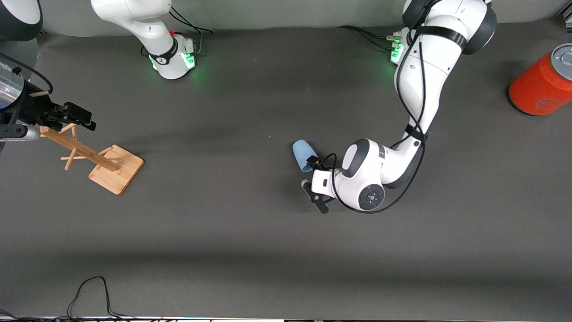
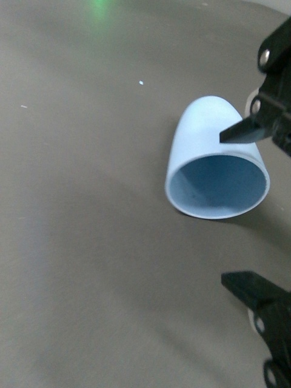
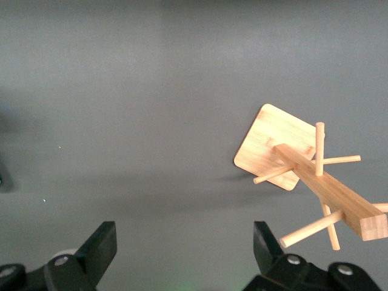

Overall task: Rotate and upright cup with both arms
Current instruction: 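Lower the left gripper over the cup lying on its side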

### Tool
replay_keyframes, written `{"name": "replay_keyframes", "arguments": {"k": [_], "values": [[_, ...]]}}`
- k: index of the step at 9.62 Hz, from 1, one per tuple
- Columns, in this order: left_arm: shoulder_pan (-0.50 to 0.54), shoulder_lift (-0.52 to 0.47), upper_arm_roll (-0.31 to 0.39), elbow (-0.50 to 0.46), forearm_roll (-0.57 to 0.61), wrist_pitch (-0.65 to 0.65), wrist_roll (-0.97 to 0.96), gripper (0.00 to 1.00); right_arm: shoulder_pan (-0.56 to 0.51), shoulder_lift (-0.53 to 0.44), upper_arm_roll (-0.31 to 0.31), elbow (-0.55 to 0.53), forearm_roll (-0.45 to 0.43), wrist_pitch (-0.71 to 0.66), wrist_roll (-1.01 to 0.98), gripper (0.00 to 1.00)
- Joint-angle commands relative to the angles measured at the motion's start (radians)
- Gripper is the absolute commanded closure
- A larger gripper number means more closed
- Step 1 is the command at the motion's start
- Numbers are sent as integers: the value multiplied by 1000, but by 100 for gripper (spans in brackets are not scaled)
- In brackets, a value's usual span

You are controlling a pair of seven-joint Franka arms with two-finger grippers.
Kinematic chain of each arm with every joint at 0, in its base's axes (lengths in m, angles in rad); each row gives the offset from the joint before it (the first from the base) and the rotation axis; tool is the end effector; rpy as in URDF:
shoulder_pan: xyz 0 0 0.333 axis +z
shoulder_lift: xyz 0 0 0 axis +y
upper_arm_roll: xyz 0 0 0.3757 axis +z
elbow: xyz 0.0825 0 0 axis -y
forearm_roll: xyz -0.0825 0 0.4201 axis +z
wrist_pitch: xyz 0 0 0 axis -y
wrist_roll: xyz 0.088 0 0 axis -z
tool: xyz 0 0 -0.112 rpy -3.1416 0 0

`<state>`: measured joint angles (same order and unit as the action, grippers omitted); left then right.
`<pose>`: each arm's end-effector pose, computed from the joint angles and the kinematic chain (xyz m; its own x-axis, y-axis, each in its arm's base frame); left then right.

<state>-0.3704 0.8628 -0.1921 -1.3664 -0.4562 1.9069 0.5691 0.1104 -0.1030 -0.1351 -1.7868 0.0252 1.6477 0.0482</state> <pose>0.6573 -0.4155 0.2084 0.6392 -0.7680 -0.0396 -0.6041 -0.5334 0.5921 0.5541 -0.0148 0.6342 0.9965 -0.0735 -0.0389 -0.0749 -0.9965 -0.0370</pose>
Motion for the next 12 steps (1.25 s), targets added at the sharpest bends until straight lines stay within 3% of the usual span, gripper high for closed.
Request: {"name": "replay_keyframes", "arguments": {"k": [1,2,3,4,5,6,10,12], "values": [[16,-64,-13,-121,-100,14,26,32,-6,20,5,46,-18,-11,96,0],[16,-67,-15,-134,-122,14,21,47,-8,22,3,44,-16,-14,145,0],[16,-70,-15,-137,-151,6,5,47,-8,22,3,44,-19,-19,151,0],[16,-77,-15,-158,-160,17,2,54,-9,17,2,43,-19,-34,150,0],[13,-83,-17,-180,-195,26,0,82,-11,17,2,52,-18,-37,159,0],[15,-87,-15,-201,-226,29,-2,100,-15,17,0,53,-13,-36,165,0],[16,-135,-12,-204,-222,27,-9,100,-15,26,-21,53,-1,-29,168,0],[5,-212,-9,-192,-124,29,-116,100,-15,26,-21,52,1,-34,168,0]]}}
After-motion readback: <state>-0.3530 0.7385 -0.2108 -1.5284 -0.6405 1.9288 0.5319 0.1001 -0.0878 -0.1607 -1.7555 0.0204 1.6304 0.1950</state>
